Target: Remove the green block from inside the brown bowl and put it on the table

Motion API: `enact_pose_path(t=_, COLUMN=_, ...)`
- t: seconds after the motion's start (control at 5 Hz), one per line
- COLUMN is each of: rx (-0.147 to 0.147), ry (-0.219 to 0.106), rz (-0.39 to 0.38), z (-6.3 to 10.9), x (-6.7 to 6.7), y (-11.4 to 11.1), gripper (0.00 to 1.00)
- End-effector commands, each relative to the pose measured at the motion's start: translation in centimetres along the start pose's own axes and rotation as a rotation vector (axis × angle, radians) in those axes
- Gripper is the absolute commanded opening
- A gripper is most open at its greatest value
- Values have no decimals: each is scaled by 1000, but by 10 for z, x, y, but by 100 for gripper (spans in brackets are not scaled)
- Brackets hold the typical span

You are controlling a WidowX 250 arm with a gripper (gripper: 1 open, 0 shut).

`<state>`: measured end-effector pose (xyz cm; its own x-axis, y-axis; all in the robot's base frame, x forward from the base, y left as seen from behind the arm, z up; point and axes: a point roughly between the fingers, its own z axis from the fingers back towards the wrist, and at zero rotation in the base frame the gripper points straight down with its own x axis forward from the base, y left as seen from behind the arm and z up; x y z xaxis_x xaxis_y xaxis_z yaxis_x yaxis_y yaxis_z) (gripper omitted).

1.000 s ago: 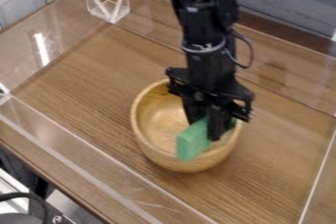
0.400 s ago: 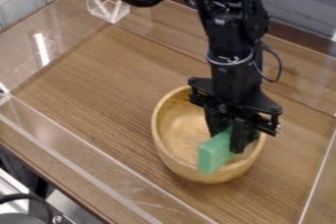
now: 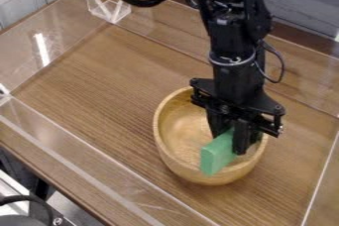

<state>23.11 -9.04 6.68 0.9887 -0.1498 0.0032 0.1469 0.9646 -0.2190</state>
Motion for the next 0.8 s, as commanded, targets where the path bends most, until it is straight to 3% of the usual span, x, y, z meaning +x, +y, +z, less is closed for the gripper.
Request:
enact_pose_path(t=0.0, rx=-9, ry=-53, rz=-8, z=11, x=10, y=-5, gripper=0)
enact_pose_path(t=0.6, rx=-11, ry=-63, rz=1, z=13, x=10, y=-3, gripper=0)
